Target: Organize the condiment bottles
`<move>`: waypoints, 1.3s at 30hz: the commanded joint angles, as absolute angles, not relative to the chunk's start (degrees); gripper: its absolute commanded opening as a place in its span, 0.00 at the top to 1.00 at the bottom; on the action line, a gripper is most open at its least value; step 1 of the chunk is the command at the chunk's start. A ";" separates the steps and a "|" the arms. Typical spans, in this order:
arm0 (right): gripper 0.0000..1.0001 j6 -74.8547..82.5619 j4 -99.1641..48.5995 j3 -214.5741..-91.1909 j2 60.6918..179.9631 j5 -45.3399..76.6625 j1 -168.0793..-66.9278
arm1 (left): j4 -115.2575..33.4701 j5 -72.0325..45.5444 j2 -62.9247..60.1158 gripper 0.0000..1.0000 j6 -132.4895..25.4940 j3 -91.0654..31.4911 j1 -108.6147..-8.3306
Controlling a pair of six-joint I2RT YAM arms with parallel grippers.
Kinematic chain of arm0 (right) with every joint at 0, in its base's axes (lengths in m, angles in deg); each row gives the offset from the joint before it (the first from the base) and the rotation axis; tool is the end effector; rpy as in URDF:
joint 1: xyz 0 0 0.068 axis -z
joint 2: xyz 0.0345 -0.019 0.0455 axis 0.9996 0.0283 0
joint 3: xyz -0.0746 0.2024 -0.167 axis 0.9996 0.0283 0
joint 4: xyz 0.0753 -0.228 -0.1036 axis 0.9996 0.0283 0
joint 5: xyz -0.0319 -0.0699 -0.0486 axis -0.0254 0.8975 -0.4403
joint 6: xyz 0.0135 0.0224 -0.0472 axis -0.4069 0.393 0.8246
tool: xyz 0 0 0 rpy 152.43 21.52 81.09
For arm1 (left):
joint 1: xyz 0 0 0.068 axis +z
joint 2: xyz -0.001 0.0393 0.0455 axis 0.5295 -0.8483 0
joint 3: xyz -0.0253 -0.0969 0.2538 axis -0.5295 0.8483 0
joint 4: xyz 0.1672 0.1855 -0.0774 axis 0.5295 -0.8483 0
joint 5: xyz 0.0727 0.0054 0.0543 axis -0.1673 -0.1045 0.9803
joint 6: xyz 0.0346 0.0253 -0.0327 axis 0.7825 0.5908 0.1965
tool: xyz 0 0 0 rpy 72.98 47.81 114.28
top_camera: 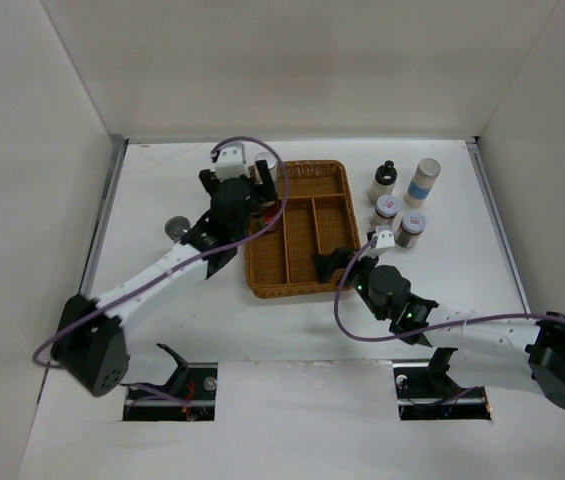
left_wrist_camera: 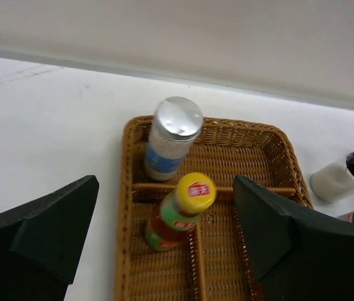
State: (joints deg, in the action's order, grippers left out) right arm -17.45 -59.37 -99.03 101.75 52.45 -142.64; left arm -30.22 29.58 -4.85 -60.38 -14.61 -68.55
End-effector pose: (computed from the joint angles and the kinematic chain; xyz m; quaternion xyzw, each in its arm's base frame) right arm 0.1467 0.1744 0.2200 -0.0022 0.7450 0.2793 0.6058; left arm 0.2695 -0.1748 0.3207 -0.0760 0.7478 -0.0858 0.6539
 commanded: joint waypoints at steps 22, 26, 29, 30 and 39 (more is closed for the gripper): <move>0.09 -17.10 -61.04 -100.71 102.61 50.73 -144.23 | -51.27 38.79 11.87 0.09 -68.81 3.27 -51.26; 0.07 -16.49 -61.30 -100.89 102.44 50.90 -144.49 | -45.99 37.03 8.27 0.09 -68.55 3.36 -50.21; 0.07 -17.02 -61.12 -100.63 102.61 50.46 -144.32 | -44.32 35.63 4.67 0.09 -68.37 2.22 -48.81; 0.07 -16.93 -60.95 -100.80 102.44 50.29 -144.40 | -42.92 34.93 3.52 0.09 -68.20 2.13 -48.37; 0.06 -16.58 -61.38 -100.80 102.35 50.55 -144.32 | -38.17 35.44 2.10 0.48 -66.53 2.21 -47.04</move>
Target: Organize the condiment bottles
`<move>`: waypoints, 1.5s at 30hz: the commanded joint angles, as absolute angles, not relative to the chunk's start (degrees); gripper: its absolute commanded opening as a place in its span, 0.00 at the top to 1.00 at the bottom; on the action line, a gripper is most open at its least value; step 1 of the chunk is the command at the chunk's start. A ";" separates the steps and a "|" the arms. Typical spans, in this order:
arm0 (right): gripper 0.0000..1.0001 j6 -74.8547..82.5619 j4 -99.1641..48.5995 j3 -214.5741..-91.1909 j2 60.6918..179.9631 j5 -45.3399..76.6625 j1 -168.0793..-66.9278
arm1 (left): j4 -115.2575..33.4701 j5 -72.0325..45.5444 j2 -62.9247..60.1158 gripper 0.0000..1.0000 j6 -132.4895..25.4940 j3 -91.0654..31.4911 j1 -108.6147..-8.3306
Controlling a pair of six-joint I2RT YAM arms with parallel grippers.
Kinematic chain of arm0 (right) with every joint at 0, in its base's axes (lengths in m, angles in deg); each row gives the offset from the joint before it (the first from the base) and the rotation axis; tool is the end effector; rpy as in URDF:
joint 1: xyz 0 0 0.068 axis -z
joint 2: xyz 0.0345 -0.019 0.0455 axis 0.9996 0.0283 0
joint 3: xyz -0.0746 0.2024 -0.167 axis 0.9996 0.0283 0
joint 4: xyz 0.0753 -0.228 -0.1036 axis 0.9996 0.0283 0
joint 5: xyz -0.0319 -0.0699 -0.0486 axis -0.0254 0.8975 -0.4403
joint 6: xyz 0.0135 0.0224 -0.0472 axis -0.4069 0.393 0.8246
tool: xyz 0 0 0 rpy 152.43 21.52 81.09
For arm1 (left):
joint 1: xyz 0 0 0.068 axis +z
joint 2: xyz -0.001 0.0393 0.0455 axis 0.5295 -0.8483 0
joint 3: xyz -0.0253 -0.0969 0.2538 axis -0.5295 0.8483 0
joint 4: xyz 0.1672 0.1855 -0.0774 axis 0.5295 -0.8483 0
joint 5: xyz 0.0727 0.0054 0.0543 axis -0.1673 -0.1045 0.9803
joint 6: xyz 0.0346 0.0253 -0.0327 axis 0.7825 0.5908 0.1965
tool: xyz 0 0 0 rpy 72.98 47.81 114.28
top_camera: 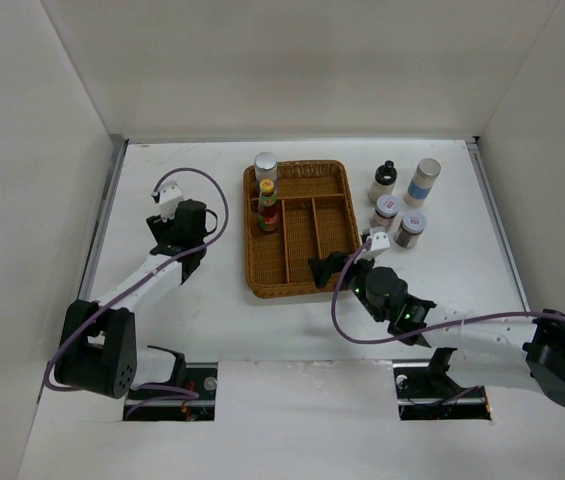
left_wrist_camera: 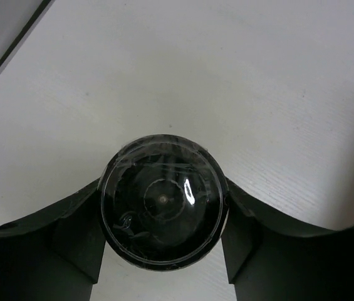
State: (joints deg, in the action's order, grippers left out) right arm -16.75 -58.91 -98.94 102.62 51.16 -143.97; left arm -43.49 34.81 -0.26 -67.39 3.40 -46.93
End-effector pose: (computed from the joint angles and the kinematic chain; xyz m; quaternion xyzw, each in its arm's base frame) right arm 0.1430 0.1795 0.2154 -0.0270 0.7522 0.2825 0.5947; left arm 0.2621 -0.0464 0.2159 -0.2312 0.8192 0.1362 0.5068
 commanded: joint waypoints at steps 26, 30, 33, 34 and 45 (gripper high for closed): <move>0.21 -16.32 -64.02 -97.55 98.93 58.02 -143.53 | -38.98 37.56 1.95 0.61 -64.86 -8.43 -82.55; 0.26 -15.52 -64.37 -97.38 99.36 58.98 -143.26 | -35.09 37.29 -2.72 0.61 -64.68 -6.93 -81.68; 0.46 -15.44 -64.02 -97.29 98.84 59.77 -142.91 | -33.34 37.47 -4.83 0.60 -64.77 -5.26 -81.58; 0.56 -15.44 -63.76 -97.55 99.10 60.82 -142.91 | -32.89 37.64 -5.45 0.59 -64.77 -4.73 -81.67; 0.61 -16.05 -59.10 -101.33 100.24 65.14 -141.95 | -30.26 35.63 -4.41 0.11 -64.59 -0.43 -80.97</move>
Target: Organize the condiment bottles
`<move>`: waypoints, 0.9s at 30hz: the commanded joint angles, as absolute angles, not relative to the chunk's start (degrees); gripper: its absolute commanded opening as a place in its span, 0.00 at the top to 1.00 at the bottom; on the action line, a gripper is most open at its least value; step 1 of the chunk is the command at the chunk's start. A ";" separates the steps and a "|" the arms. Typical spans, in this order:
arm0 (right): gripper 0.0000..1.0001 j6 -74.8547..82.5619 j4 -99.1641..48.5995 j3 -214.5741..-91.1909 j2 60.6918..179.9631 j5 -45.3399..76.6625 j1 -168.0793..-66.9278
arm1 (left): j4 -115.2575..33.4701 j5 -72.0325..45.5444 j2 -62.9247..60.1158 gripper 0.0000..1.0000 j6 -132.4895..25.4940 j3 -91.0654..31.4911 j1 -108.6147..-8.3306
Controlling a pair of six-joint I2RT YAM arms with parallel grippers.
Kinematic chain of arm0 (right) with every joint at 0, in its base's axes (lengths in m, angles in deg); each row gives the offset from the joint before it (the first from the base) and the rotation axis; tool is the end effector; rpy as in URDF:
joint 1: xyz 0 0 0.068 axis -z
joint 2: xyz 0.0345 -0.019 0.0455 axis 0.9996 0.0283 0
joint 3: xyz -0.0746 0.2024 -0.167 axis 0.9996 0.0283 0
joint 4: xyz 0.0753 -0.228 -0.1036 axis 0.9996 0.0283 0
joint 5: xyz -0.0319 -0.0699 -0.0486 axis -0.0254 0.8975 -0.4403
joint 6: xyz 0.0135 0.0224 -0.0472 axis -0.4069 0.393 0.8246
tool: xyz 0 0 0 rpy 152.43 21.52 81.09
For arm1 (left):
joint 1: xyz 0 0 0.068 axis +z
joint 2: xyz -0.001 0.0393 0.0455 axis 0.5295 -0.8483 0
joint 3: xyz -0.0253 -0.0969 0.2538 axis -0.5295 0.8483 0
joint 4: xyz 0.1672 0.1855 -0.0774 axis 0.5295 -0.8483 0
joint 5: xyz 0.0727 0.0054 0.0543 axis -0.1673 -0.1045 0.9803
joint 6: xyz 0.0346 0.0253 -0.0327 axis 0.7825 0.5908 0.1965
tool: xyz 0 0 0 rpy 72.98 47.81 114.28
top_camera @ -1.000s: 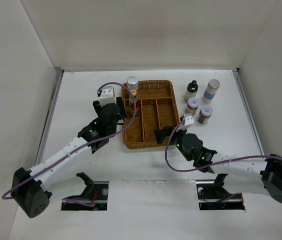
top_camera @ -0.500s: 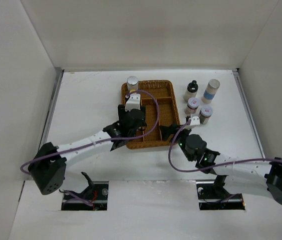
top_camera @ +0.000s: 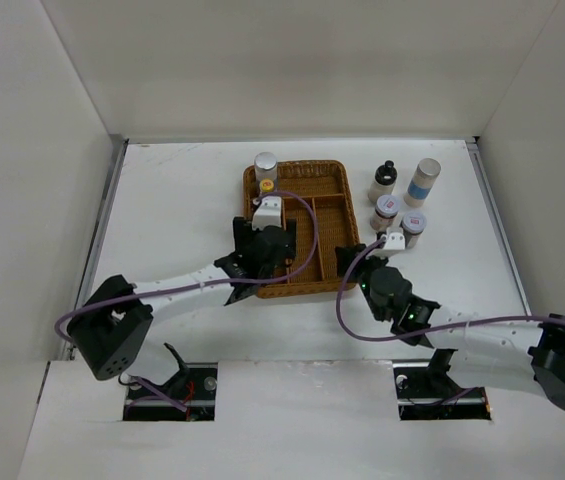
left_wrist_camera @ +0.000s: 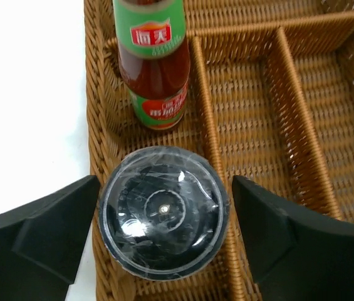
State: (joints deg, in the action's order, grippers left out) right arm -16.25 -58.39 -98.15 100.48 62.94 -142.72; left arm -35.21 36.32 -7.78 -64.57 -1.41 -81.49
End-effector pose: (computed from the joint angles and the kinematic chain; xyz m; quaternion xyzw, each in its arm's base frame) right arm 0.1461 0.1648 0.2182 0.0484 0.7417 0.2087 0.6356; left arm 0.2121 -0.2123 0.2206 0.0174 0.8299 -0.0276 0.5570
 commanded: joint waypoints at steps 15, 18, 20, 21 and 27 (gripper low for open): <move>0.09 -11.04 -43.20 -121.97 108.32 66.81 -126.32 | -6.26 41.41 27.41 0.00 -65.30 19.34 -76.93; 0.07 -10.60 -38.81 -125.58 111.39 66.20 -120.25 | -7.40 42.21 27.60 0.00 -66.70 22.69 -73.86; 0.06 -8.94 -34.95 -129.00 114.81 65.14 -115.86 | -8.10 41.52 26.89 0.00 -68.54 24.36 -71.49; 0.05 -8.32 -33.63 -130.23 116.22 64.79 -114.45 | -7.58 40.99 26.63 0.00 -69.77 25.50 -70.52; 0.05 -7.35 -25.54 -139.11 126.60 60.92 -108.02 | -1.00 39.67 25.75 0.00 -71.10 31.82 -69.37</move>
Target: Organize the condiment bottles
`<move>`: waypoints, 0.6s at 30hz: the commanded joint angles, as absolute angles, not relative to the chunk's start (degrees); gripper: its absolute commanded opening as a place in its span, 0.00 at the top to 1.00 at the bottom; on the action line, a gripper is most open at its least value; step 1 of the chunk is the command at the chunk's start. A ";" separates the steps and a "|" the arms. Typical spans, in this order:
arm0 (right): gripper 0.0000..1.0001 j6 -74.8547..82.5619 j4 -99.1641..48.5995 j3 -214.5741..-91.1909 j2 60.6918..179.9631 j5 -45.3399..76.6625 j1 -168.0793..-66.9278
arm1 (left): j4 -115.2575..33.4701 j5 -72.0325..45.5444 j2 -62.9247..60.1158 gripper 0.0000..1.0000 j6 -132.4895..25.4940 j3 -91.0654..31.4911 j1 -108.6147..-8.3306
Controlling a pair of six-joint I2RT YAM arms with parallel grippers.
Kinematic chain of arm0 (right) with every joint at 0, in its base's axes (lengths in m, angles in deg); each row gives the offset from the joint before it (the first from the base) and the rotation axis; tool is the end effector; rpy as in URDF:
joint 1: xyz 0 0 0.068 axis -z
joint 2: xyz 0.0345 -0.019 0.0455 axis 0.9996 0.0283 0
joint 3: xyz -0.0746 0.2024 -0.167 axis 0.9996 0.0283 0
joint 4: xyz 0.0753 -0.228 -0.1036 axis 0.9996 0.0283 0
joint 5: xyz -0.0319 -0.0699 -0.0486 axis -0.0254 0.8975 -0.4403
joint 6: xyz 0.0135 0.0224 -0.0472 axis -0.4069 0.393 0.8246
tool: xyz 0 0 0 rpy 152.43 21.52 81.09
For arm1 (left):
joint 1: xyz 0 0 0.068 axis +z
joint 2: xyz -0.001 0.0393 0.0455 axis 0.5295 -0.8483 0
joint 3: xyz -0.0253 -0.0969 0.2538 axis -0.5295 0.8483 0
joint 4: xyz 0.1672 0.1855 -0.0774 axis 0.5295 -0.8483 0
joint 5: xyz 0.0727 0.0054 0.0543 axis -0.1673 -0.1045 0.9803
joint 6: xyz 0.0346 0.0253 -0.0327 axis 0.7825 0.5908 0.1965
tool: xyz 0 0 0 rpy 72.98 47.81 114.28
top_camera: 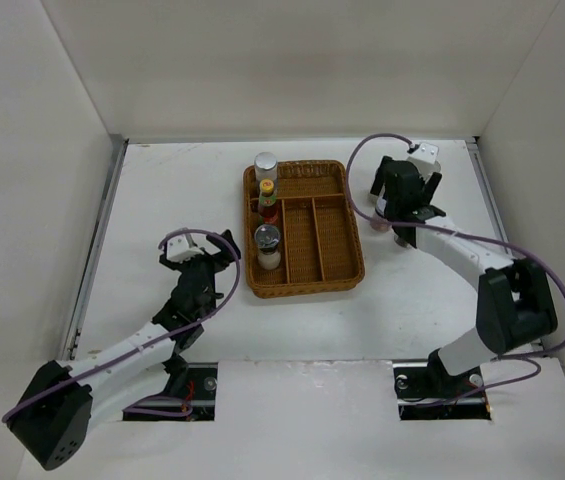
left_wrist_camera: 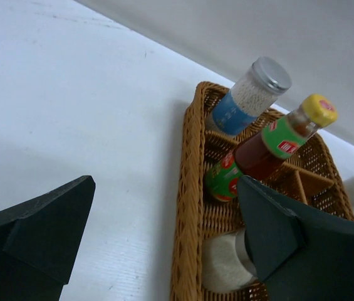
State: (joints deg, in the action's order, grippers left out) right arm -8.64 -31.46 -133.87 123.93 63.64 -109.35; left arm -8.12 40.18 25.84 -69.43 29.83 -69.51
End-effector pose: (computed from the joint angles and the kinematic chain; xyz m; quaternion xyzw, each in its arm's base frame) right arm 0.3196 0.0979 0.2753 0.1803 0.7831 -0.0895 0.5884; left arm 0.1557 -0.0878 0.2150 -0.2114 0.6781 -0.1184 0.6939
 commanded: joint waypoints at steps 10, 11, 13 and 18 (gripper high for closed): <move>0.11 -7.26 -19.82 -143.61 133.81 50.73 -104.15 | 0.24 35.63 23.73 0.00 -74.35 33.33 -67.26; 0.13 -7.09 -19.47 -143.61 134.51 49.77 -104.15 | 0.24 35.27 23.38 0.00 -74.61 33.33 -67.00; 0.15 -7.26 -19.99 -143.17 135.13 48.45 -104.15 | 0.24 34.49 22.59 0.00 -75.14 33.15 -66.73; 0.16 -7.26 -20.60 -142.99 137.33 45.98 -103.80 | 0.51 32.99 19.87 0.00 -75.67 32.54 -66.38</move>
